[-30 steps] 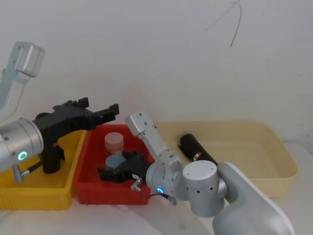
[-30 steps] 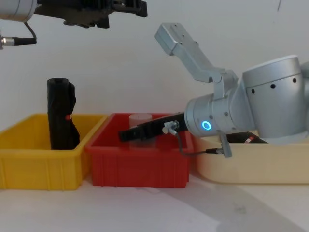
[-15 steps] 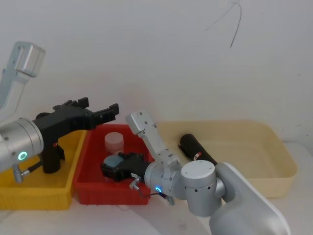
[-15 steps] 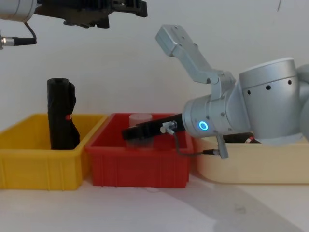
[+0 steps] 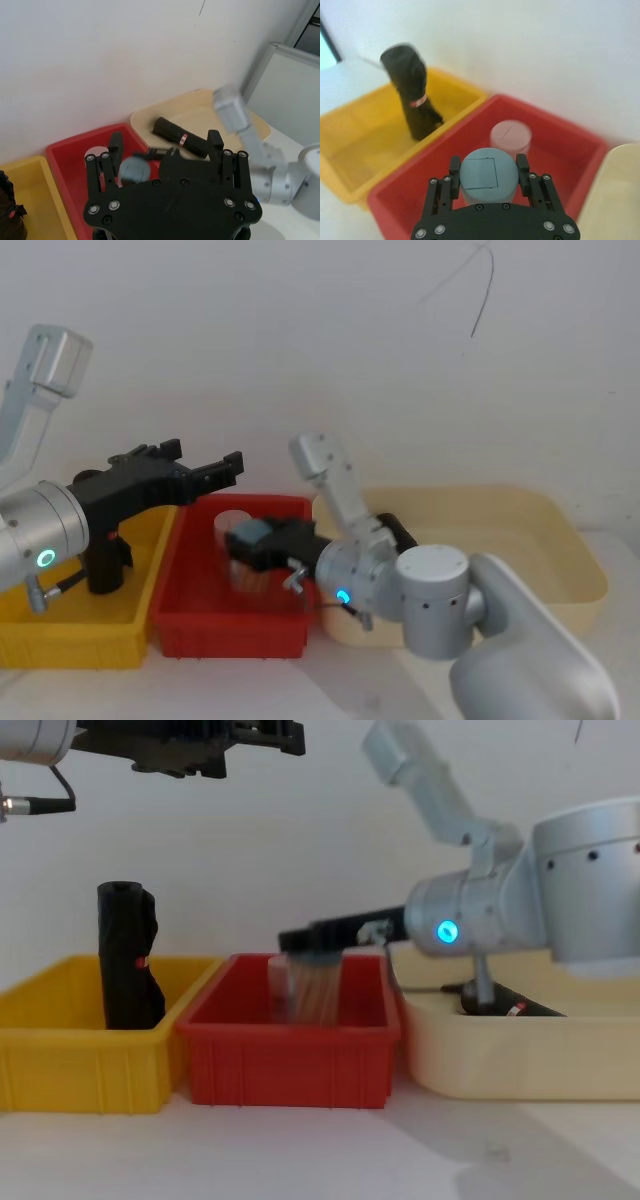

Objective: Pick up the garbage bag with the one hand and transfer it to the other hand.

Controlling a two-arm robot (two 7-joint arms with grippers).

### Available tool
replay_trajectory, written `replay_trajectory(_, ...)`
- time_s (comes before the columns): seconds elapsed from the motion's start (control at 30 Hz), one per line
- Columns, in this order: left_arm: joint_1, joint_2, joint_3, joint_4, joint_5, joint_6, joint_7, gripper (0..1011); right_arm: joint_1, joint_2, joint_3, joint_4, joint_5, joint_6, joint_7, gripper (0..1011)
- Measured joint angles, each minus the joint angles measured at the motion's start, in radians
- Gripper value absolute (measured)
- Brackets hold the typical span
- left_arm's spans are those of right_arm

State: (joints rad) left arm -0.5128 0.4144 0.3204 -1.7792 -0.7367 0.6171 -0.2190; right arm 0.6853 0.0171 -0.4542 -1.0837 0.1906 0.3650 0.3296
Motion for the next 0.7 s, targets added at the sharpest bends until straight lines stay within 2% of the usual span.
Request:
replay_trajectory(0.37,0.000,0.000,0.000,0.000,0.000,0.000,0.000,1000,0.010,0.045,0.092,-0.085,0.040,-0.006,-0.031,646)
replay_trajectory(0.7,0.000,0.000,0.000,0.000,0.000,0.000,0.000,1000,0.008,0.078,0.168,-0.115,0.078,-0.005,-0.063,650)
